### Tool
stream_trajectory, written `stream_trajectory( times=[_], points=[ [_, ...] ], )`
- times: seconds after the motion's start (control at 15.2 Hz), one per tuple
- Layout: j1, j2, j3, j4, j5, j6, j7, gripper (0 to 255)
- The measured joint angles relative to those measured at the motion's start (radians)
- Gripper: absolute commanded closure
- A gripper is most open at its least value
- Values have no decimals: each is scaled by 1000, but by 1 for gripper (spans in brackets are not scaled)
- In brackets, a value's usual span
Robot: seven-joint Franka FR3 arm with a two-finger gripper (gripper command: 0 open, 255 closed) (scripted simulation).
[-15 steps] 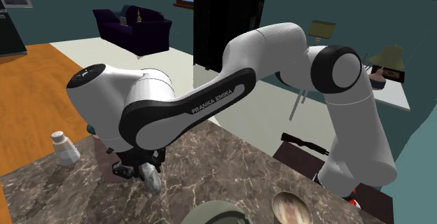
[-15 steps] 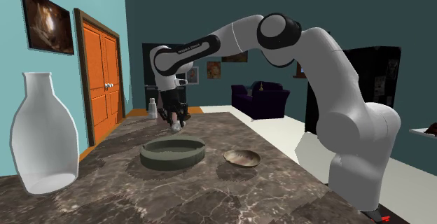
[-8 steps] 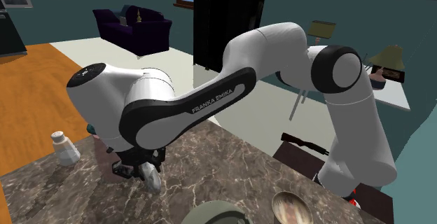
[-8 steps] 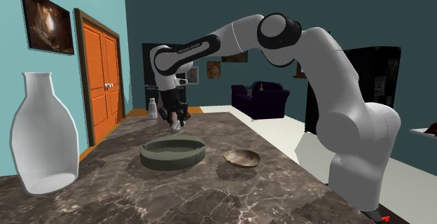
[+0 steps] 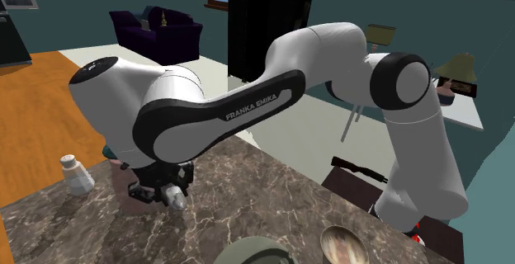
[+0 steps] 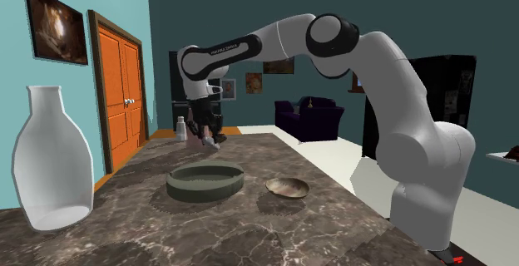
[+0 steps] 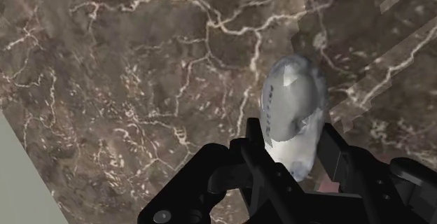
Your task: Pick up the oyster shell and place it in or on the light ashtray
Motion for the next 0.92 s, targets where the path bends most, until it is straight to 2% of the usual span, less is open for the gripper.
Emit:
stream_trajectory(
  times=[0.79,0.92],
  points=[
    [33,-9,5,159,9,-156,-30,255],
    [9,-64,23,76,35,-129,-11,255]
  ],
)
